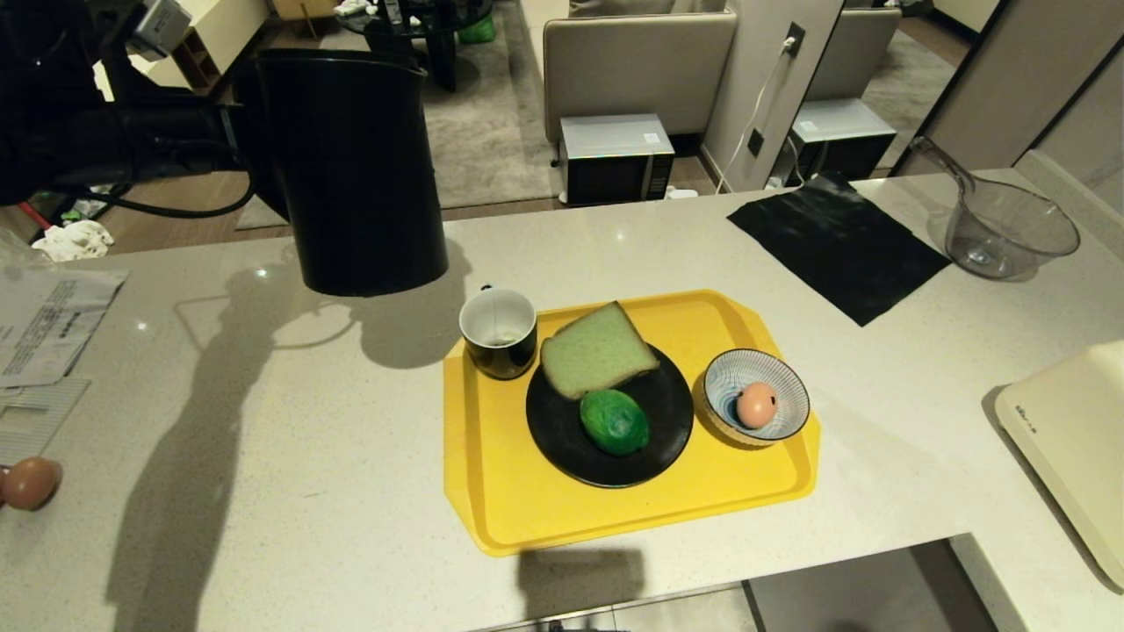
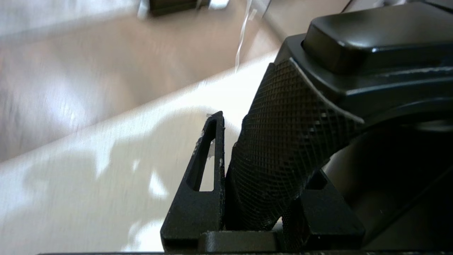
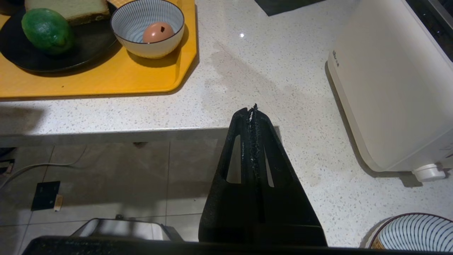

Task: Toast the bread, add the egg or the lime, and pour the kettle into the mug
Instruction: Pour water into a cup

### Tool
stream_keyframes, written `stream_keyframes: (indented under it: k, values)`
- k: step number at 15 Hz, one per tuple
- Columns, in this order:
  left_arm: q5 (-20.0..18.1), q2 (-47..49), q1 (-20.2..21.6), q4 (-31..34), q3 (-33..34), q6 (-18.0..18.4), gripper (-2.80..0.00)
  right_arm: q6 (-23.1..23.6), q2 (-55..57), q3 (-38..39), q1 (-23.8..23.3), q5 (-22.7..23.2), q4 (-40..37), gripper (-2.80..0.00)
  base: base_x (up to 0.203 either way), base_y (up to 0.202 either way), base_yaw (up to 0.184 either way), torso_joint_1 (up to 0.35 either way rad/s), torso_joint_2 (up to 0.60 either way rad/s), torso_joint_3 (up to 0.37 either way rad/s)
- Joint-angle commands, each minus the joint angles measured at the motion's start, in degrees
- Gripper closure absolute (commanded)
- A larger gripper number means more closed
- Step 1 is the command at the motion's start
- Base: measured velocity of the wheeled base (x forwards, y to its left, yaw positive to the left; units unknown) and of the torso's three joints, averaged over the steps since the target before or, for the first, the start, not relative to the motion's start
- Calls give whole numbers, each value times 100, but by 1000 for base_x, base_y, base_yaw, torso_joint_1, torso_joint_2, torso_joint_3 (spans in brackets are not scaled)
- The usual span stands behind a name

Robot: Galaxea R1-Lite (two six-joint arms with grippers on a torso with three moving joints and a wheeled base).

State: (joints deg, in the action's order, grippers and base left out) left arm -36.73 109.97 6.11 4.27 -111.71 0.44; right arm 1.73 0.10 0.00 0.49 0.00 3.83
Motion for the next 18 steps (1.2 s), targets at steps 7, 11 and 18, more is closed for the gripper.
stream_keyframes:
  k: [7,11,18]
  values:
    - [-236,109,-14,137,0,2410,0,3,-1,158,3,0,4,0,0,0,0,0,0,0]
    - [-206,189,-28,533,1,3639,0,3,-1,158,4,0,4,0,0,0,0,0,0,0]
    - [346,165,-39,1046,1,4946,0,3,-1,158,-4,0,4,0,0,0,0,0,0,0]
